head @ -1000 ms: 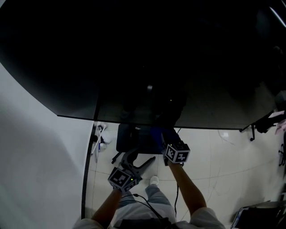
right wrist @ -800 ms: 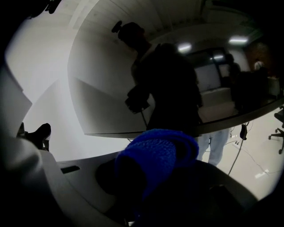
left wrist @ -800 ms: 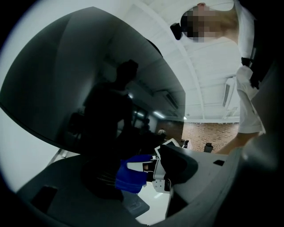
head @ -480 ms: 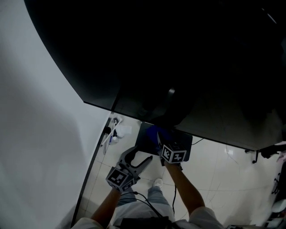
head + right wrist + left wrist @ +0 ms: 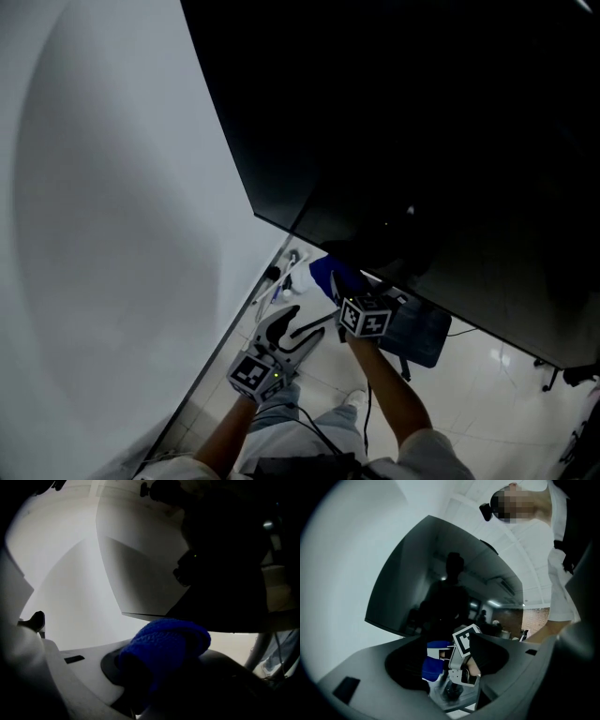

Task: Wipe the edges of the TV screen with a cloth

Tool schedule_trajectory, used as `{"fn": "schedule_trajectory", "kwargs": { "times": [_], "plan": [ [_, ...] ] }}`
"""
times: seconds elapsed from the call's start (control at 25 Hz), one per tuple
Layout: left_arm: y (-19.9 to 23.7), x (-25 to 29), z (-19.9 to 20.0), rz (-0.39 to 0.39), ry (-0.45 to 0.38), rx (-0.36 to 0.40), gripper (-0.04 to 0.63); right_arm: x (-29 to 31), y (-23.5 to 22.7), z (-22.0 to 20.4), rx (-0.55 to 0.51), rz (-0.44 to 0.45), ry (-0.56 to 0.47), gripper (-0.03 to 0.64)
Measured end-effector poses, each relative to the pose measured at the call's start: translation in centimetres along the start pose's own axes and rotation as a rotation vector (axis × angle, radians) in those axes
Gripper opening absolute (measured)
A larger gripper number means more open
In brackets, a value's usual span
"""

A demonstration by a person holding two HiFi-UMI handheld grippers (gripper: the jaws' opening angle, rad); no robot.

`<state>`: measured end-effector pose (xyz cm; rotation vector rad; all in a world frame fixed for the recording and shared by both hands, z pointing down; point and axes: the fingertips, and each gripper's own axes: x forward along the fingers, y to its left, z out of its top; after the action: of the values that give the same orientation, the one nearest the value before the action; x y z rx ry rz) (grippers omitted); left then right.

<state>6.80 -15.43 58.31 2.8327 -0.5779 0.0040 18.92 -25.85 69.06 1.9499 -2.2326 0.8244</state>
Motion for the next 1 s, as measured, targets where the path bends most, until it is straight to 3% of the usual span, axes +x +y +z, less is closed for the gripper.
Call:
{"fn": "schedule_trajectory", "kwargs": {
  "times": [0.2, 0.44, 0.72, 0.8, 0.92, 1.0],
  "plan": [
    [5.4, -2.2, 2.9, 0.078, -0.013, -0.053, 0.273, 7.9, 5.8, 0.9, -0.012, 0.089, 0.016, 0.084],
    [10.2, -5.7, 3.3, 0.187, -0.039, -0.060, 0.273, 15.1, 12.0, 1.7, -0.039, 0.190, 0.021, 0.084],
    [13.8, -9.8, 3.8, 0.299, -0.070, -0.067, 0.273, 20.0, 18.6, 4.1, -0.010, 0.255, 0.022, 0.083],
    [14.1, -10.3, 3.6, 0.310, -0.073, -0.056, 0.273, 20.6, 18.8, 5.5, 0.047, 0.240, -0.008, 0.081],
    [14.3, -11.0, 3.1, 0.324, -0.074, -0.060, 0.273, 20.5, 18.8, 7.9, 0.262, 0.205, -0.067, 0.081],
    [14.0, -11.2, 3.8, 0.323, -0.093, -0.080, 0.273, 20.1, 19.8, 9.6, 0.338, 0.203, -0.113, 0.081]
  ]
}}
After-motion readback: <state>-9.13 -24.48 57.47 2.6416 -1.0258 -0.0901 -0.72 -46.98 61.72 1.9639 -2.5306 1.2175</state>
